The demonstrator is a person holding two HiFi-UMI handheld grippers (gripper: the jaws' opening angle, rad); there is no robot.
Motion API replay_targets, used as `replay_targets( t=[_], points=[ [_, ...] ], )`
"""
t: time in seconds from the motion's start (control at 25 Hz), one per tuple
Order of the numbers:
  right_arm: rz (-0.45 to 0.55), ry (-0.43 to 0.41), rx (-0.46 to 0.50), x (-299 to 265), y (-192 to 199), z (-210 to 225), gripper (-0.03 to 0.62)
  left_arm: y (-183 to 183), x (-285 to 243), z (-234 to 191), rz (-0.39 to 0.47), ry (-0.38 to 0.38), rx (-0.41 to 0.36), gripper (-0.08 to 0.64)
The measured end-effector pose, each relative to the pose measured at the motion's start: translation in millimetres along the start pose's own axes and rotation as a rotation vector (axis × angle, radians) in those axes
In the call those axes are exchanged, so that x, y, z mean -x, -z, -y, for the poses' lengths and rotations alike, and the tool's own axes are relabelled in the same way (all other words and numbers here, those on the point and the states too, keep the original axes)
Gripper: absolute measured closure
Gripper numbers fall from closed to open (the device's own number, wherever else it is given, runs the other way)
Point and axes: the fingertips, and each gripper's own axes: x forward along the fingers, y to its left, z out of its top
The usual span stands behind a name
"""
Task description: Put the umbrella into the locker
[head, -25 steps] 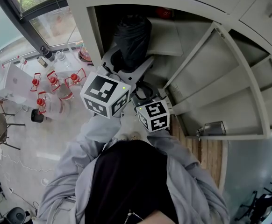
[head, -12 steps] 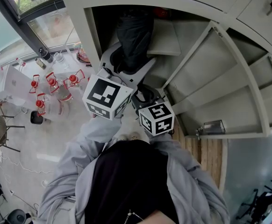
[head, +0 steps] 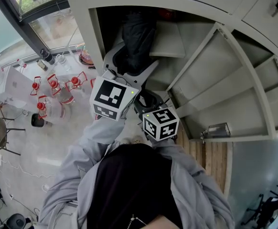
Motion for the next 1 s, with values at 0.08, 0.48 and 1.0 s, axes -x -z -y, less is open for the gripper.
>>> replay_targets(
  t=[0.08,0.48,1.0],
  points=[
    [-0.002,0.004,-0.007,-0.1,1.5,0.0,0.440,2.0,0.3,-2.6,-0.003,-0.019,-0.008,0.227],
    [0.010,0.025,-0.071,-1.4,3.0,3.8,0.442,8.7,2.9,-8.8,-0.028,-0.079,0.021,0.199],
    [0.076,0.046,-0.129,12.7,-25.1,4.5,0.443,4.1,27.8,3.5,0.000,-0.041,-0.068,0.199]
  ],
)
